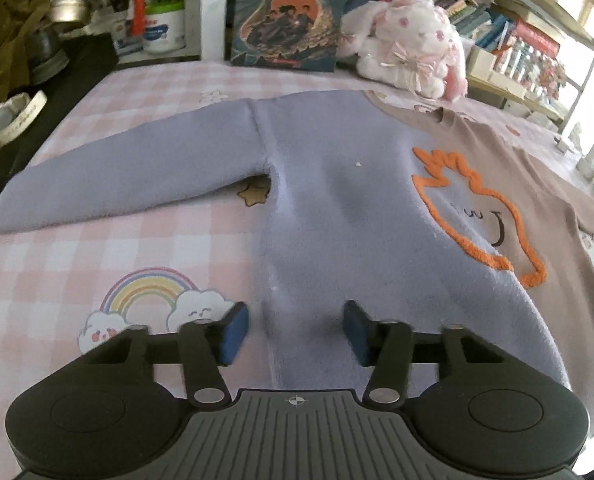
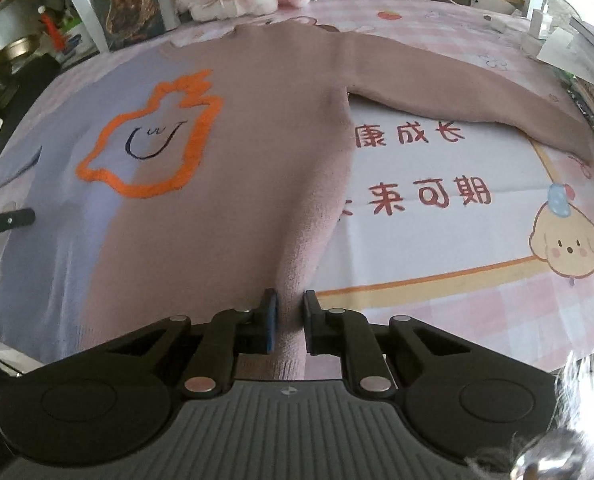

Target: Fold clothes

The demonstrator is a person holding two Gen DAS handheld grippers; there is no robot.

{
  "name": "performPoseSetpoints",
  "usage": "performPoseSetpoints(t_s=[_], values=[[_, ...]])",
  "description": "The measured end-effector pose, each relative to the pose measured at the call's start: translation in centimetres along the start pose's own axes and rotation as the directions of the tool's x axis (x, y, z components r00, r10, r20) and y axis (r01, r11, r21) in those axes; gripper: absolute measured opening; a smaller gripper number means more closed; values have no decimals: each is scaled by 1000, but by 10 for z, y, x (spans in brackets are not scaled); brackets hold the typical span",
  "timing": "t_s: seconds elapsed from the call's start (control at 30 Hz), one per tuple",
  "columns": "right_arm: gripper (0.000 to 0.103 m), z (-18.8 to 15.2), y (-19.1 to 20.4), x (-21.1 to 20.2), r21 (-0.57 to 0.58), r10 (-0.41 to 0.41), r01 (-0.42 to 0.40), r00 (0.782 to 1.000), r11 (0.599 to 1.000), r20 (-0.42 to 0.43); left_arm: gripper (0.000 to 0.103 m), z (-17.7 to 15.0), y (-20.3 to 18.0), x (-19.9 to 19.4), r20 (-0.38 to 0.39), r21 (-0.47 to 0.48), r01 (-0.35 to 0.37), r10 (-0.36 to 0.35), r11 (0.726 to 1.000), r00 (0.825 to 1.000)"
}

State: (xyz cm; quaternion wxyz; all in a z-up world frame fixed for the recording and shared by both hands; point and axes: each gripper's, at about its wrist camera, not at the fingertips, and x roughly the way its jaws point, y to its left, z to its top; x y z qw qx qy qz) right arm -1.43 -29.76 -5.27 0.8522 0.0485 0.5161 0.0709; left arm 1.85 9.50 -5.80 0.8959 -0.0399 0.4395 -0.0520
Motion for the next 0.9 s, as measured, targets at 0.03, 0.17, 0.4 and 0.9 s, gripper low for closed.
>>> performPoseSetpoints(t_s=[0.03, 0.17, 0.4, 0.9], values=[[12, -1, -1, 1, 6, -5, 5, 1000, 1000, -3, 27, 1, -1, 1, 0, 11, -1, 1, 1000, 1000], [12, -5, -6, 1, 53, -23, 22, 1000, 998, 18, 8, 5, -2, 5, -3, 3, 20, -20, 1000, 1000], [12, 11, -1, 11, 88, -108, 99, 989, 991, 101, 6, 28, -18, 30, 25, 15, 8, -9, 1000, 1000], [12, 2, 9, 4, 90, -129, 120, 987, 989, 93, 5, 29, -25, 29, 28, 127, -36, 32, 991, 999]])
